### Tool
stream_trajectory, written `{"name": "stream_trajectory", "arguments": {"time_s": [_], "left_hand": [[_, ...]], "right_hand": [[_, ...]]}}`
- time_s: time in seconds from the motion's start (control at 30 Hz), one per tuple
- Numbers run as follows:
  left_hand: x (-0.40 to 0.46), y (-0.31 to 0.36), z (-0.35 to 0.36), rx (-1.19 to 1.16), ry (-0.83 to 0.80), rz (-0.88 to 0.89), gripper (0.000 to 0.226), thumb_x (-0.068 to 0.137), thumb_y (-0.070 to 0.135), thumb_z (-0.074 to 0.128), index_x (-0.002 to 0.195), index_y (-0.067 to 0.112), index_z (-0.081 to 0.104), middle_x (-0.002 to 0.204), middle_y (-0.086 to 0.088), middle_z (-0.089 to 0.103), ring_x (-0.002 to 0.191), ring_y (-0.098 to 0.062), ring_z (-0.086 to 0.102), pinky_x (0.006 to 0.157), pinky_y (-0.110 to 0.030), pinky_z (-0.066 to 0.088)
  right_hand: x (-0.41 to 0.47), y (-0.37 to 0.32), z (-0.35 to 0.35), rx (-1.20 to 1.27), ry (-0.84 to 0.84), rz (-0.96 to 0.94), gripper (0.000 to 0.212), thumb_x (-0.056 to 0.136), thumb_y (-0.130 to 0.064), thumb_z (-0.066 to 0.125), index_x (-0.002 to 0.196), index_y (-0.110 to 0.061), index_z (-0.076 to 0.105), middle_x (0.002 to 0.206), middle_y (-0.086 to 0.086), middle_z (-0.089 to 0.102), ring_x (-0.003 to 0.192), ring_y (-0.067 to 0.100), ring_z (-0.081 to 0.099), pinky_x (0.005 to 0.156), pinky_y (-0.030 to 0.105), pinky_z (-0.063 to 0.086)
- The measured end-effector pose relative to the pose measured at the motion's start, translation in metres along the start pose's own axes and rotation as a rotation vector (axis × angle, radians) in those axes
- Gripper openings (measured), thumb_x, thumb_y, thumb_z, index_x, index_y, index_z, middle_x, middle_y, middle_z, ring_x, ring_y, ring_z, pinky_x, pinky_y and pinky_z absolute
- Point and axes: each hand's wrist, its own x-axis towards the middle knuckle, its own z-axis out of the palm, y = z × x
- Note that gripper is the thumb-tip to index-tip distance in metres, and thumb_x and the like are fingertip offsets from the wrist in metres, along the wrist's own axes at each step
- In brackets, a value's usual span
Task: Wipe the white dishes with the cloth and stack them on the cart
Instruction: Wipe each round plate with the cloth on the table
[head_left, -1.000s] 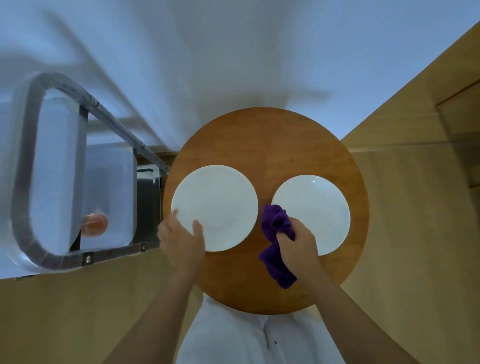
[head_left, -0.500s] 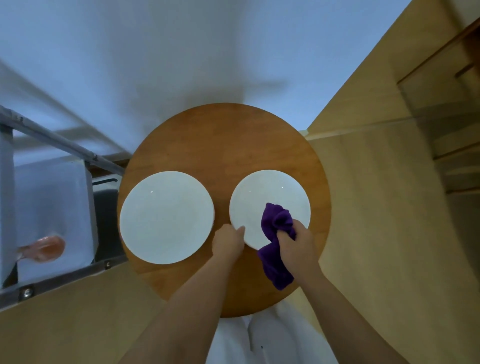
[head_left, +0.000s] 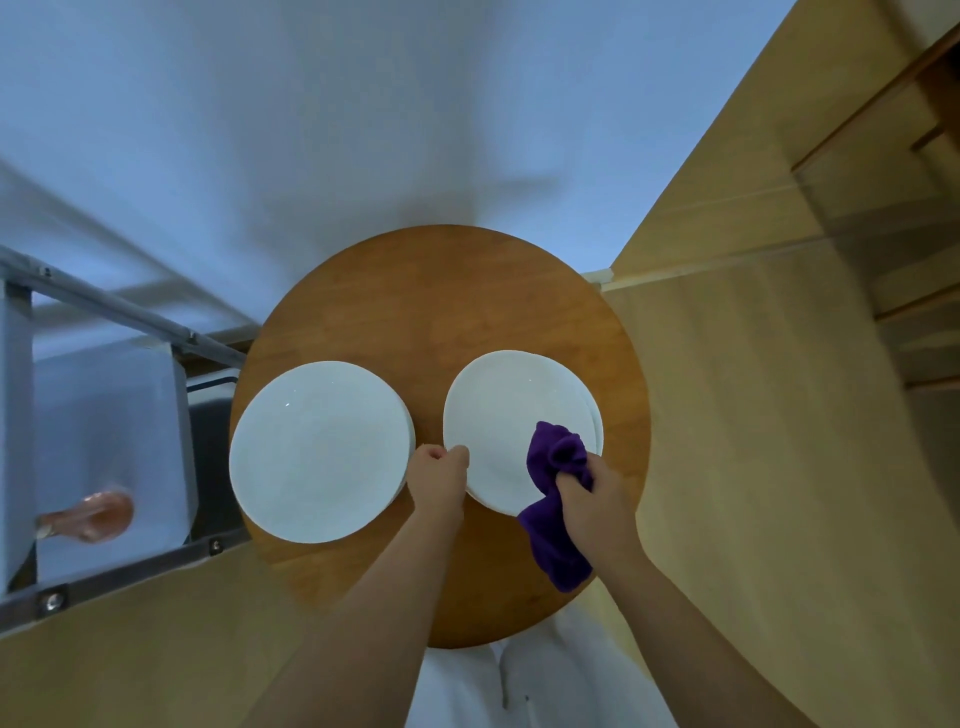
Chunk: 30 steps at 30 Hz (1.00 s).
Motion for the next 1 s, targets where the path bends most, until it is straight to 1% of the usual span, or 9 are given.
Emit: {"name": "stream_trajectory", "arguments": {"time_s": [0.1, 0.3, 0.47, 0.57, 0.67, 0.8, 0.87, 0.93, 1.0], "left_hand": [[-0.005, 0.003, 0.008, -0.234, -0.089, -0.137, 0.025, 0.092, 0.009, 0.052, 0.114, 0.019, 0.048, 0.104, -0.001, 0.051, 0.095, -0.019, 0.049, 0.078, -0.029, 0.046], [-0.010, 0.009, 0.012, -0.424, -0.255, -0.190, 0.051, 0.093, 0.056, 0.046, 0.136, 0.028, 0.044, 0.126, -0.004, 0.057, 0.112, -0.026, 0.056, 0.096, -0.050, 0.049], [-0.023, 0.011, -0.004, -0.685, -0.399, -0.208, 0.042, 0.093, 0.055, 0.047, 0.127, 0.030, 0.053, 0.113, -0.006, 0.067, 0.103, -0.028, 0.063, 0.076, -0.047, 0.058], [-0.034, 0.016, -0.016, -0.840, -0.533, -0.068, 0.046, 0.097, 0.051, 0.042, 0.132, 0.023, 0.052, 0.110, -0.010, 0.066, 0.095, -0.025, 0.067, 0.070, -0.045, 0.058], [-0.052, 0.031, -0.026, -0.875, -0.478, 0.048, 0.045, 0.093, 0.058, 0.040, 0.119, 0.027, 0.058, 0.108, -0.007, 0.068, 0.085, -0.018, 0.071, 0.063, -0.039, 0.058], [-0.073, 0.045, -0.054, -0.623, -0.384, 0.017, 0.091, 0.076, 0.082, 0.032, 0.147, 0.025, 0.034, 0.149, 0.003, 0.040, 0.137, -0.021, 0.040, 0.110, -0.039, 0.038], [-0.088, 0.056, -0.063, -0.645, -0.298, 0.068, 0.074, 0.090, 0.068, 0.032, 0.146, 0.020, 0.034, 0.144, 0.001, 0.046, 0.124, -0.020, 0.051, 0.099, -0.038, 0.046], [-0.105, 0.066, -0.076, -0.727, -0.233, 0.042, 0.052, 0.096, 0.054, 0.038, 0.137, 0.023, 0.046, 0.108, 0.002, 0.061, 0.086, -0.017, 0.057, 0.070, -0.034, 0.050], [-0.117, 0.064, -0.091, -0.624, -0.244, 0.091, 0.043, 0.092, 0.063, 0.036, 0.117, 0.033, 0.056, 0.089, 0.003, 0.062, 0.080, -0.016, 0.057, 0.063, -0.032, 0.049]], "right_hand": [[0.001, 0.002, -0.003, 0.036, -0.002, 0.059, 0.031, 0.091, -0.007, 0.048, 0.065, -0.023, 0.044, 0.058, -0.006, 0.047, 0.056, 0.011, 0.045, 0.054, 0.023, 0.035], [-0.005, 0.005, -0.012, 0.231, 0.044, 0.222, 0.017, 0.091, -0.014, 0.053, 0.075, -0.020, 0.051, 0.069, 0.001, 0.056, 0.066, 0.016, 0.055, 0.062, 0.028, 0.044], [-0.011, -0.004, -0.020, 0.446, 0.162, 0.228, 0.005, 0.091, -0.029, 0.057, 0.088, -0.024, 0.056, 0.083, 0.003, 0.064, 0.080, 0.023, 0.063, 0.066, 0.034, 0.051], [-0.014, -0.014, -0.016, 0.251, 0.267, 0.039, 0.005, 0.094, -0.029, 0.052, 0.090, -0.026, 0.053, 0.087, 0.002, 0.063, 0.083, 0.023, 0.062, 0.075, 0.043, 0.055], [-0.015, -0.027, -0.006, 0.055, 0.359, -0.108, 0.012, 0.093, -0.022, 0.052, 0.102, -0.014, 0.053, 0.102, 0.007, 0.060, 0.095, 0.026, 0.058, 0.086, 0.049, 0.050], [-0.023, -0.050, 0.016, -0.225, 0.459, -0.089, 0.056, 0.092, -0.032, 0.051, 0.140, -0.009, 0.033, 0.147, 0.015, 0.031, 0.134, 0.033, 0.027, 0.111, 0.047, 0.022], [-0.031, -0.062, 0.026, -0.319, 0.483, -0.078, 0.068, 0.093, -0.040, 0.045, 0.148, -0.015, 0.015, 0.155, 0.013, 0.013, 0.141, 0.032, 0.011, 0.111, 0.052, 0.012], [-0.036, -0.072, 0.036, -0.385, 0.468, -0.107, 0.070, 0.094, -0.047, 0.039, 0.150, -0.018, 0.007, 0.157, 0.012, 0.004, 0.143, 0.031, 0.002, 0.111, 0.056, 0.009], [-0.041, -0.084, 0.045, -0.402, 0.452, -0.155, 0.071, 0.094, -0.049, 0.035, 0.150, -0.018, 0.005, 0.157, 0.012, 0.000, 0.143, 0.031, -0.002, 0.110, 0.057, 0.007]]}}
